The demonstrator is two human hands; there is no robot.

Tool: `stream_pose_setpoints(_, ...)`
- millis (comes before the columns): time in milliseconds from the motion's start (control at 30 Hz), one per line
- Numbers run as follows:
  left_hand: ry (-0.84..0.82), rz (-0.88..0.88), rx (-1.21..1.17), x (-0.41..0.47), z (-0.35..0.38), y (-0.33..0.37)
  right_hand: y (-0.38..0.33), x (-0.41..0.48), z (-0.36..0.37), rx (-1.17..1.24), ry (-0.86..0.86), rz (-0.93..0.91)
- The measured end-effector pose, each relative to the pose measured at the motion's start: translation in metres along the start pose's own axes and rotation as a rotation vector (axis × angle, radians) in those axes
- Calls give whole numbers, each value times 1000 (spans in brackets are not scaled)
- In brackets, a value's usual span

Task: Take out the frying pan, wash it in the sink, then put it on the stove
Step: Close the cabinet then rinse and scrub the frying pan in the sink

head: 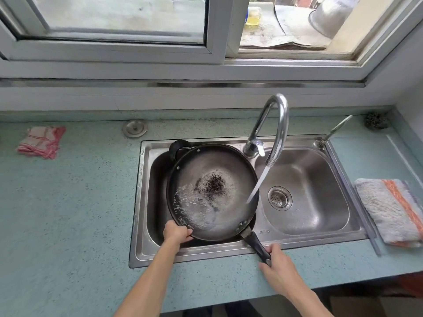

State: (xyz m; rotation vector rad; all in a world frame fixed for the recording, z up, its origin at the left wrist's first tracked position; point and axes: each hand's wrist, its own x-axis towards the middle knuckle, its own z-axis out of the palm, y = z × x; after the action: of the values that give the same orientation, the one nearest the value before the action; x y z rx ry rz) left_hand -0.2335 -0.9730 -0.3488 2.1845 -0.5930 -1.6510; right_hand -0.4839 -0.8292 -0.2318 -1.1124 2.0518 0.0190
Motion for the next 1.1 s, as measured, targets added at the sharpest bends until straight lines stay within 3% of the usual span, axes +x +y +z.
stream_pose_setpoints(433,-128,-143,-62,21,13,-5,13,12,-9,-137,-10,0)
stream_pose_setpoints(767,-45,-129,-300,35,15,3,19,17,-3,-144,23,0)
stream_pose_setpoints(1100,119,4,-5,10,-10,16,21,25,-10,-170,67,-23)
